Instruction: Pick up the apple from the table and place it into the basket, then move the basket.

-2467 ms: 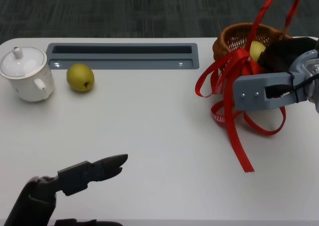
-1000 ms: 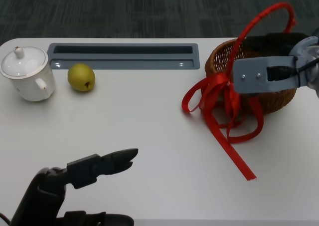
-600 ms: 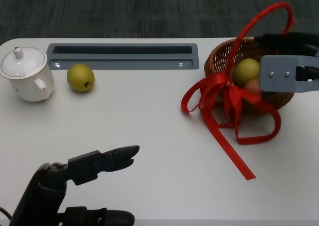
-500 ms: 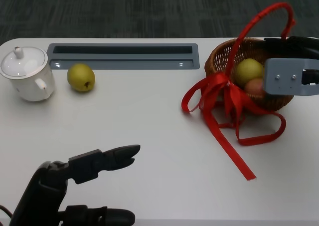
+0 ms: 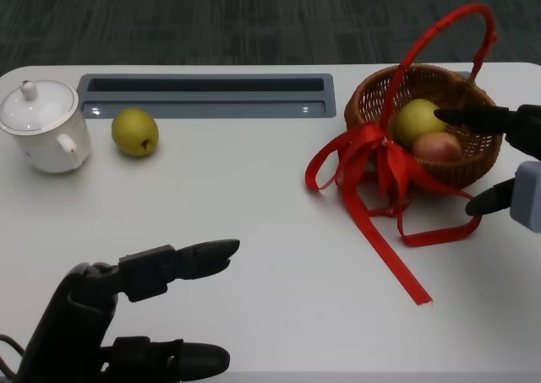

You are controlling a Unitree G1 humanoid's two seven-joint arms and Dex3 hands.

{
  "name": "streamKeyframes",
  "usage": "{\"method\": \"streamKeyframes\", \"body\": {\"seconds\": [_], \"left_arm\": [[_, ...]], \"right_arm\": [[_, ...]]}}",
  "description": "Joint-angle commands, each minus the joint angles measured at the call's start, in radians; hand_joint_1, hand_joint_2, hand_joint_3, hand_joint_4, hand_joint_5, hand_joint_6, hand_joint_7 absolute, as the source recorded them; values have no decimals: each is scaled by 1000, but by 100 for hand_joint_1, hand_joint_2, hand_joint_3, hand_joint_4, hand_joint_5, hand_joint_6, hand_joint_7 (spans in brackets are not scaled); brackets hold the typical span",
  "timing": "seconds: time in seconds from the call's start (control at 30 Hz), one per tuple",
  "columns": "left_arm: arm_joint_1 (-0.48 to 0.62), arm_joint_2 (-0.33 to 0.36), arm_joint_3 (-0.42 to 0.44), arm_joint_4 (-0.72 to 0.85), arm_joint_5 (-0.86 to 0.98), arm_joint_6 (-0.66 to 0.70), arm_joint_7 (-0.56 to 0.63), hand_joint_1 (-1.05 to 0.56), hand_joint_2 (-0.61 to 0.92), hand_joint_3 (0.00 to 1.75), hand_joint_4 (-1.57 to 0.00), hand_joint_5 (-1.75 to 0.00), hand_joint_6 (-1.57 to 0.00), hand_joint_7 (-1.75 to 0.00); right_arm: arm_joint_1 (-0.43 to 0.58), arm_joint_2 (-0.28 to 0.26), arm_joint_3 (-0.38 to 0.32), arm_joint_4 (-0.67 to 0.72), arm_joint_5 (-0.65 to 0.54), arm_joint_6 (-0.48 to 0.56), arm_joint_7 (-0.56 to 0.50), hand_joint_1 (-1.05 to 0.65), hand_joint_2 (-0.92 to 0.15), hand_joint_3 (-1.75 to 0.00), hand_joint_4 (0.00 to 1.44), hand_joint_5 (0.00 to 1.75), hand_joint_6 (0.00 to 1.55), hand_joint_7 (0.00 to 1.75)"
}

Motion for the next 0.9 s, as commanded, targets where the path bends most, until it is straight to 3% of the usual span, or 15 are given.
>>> {"method": "streamKeyframes", "body": {"seconds": [0.03, 0.23, 0.47, 0.7, 0.9], "left_arm": [[-17, 24, 9, 20, -18, -11, -7, -55, 71, 0, -99, -1, -79, 0], [-43, 42, 13, 35, -29, -8, -14, -55, 71, 0, -99, -1, -79, 0], [-54, 56, 20, 27, -23, 9, -14, -58, 71, 0, -97, 0, -80, -1], [-46, 44, 27, 15, -15, 11, -3, -58, 70, 0, -94, 0, -82, -1], [-45, 43, 34, 16, -29, 13, -4, -57, 69, 0, -93, 0, -83, -1]], "right_arm": [[81, -27, -45, -57, 65, -117, -23, -81, -82, -1, 35, 1, 34, 1], [206, 18, -86, -145, 175, -298, 4, -66, -83, -1, 42, 2, 38, 1], [303, 105, -97, -246, 228, -414, -14, -56, -85, 0, 55, 3, 48, 2], [376, 163, -78, -329, 306, -448, 44, -55, -87, -1, 61, 2, 53, 2], [428, 222, -48, -379, 448, -438, 147, -53, -87, 0, 67, 2, 58, 2]]}}
